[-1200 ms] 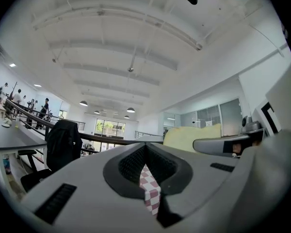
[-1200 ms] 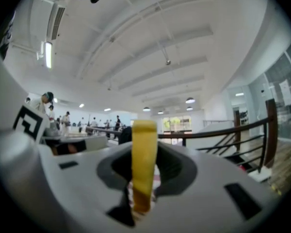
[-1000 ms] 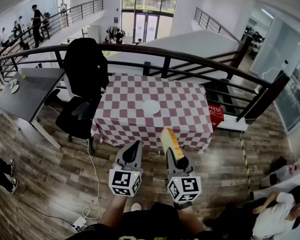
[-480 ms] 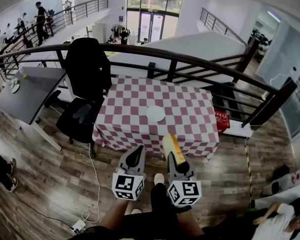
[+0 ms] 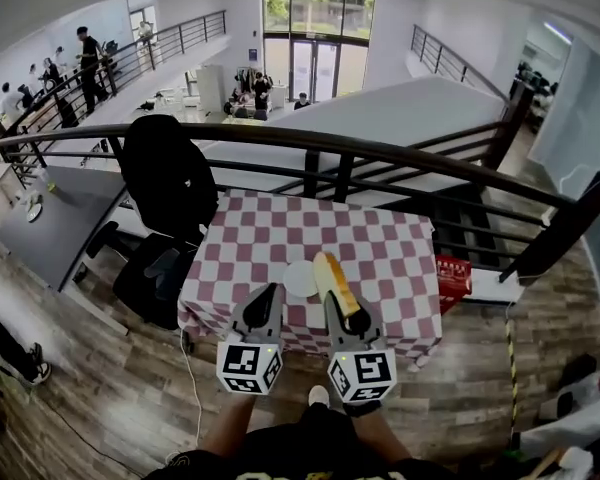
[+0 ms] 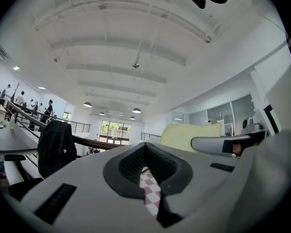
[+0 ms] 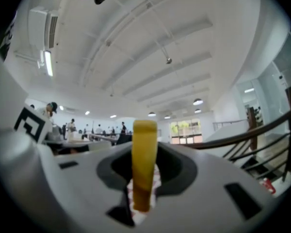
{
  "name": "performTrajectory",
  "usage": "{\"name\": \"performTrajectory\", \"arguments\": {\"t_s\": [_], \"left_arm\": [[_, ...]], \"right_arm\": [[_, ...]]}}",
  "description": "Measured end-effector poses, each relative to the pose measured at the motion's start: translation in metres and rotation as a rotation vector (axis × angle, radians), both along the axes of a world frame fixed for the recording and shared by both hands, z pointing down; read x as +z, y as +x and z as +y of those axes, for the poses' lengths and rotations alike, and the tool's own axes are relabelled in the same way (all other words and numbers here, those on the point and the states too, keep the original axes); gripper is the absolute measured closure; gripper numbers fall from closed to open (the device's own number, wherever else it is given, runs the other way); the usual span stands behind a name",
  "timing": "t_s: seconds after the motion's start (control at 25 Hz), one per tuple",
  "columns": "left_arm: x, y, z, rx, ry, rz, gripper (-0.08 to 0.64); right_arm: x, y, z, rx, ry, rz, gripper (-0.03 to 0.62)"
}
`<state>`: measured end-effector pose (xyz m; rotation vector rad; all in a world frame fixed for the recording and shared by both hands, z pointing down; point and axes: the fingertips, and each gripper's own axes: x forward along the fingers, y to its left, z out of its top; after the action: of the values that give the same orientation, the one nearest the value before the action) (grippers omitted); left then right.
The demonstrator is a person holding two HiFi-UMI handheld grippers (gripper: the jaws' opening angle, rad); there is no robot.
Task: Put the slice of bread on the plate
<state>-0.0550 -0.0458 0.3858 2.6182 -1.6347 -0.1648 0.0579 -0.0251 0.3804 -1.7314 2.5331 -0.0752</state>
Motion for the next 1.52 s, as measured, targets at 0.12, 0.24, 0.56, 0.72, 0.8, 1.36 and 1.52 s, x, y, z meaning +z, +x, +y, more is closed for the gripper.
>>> {"name": "performTrajectory", "arguments": {"t_s": [0.12, 0.24, 0.56, 0.72, 0.8, 1.36, 1.52], "left_arm": [[-0.002, 0.026, -0.037, 0.003, 0.008, -0.009, 0.541], [0.001, 0.047, -0.066, -0.003, 0.009, -0.013, 0.541], [0.013, 0.083, -0.103, 0.039, 0.03, -0.002, 0.541], [0.031, 0.077, -0.112, 0.015, -0.012, -0.028, 0.541], [0.041, 0.072, -0.12, 0.0, -0.045, -0.041, 0.541], [0.069, 0.03, -0.193, 0.028, -0.127, -0.045, 0.541], [0.085, 0.023, -0.206, 0.044, -0.164, -0.047, 0.541]], "right_arm": [[-0.005, 0.023, -0.038, -0.003, 0.016, -0.007, 0.494], [-0.005, 0.044, -0.069, -0.013, 0.017, -0.014, 0.494], [0.014, 0.061, -0.119, -0.089, 0.01, -0.012, 0.494], [0.038, 0.055, -0.132, -0.104, -0.043, -0.02, 0.494], [0.047, 0.051, -0.139, -0.108, -0.07, -0.031, 0.494], [0.073, 0.026, -0.204, -0.036, -0.172, -0.057, 0.492], [0.091, 0.016, -0.216, -0.034, -0.23, -0.06, 0.492]]}}
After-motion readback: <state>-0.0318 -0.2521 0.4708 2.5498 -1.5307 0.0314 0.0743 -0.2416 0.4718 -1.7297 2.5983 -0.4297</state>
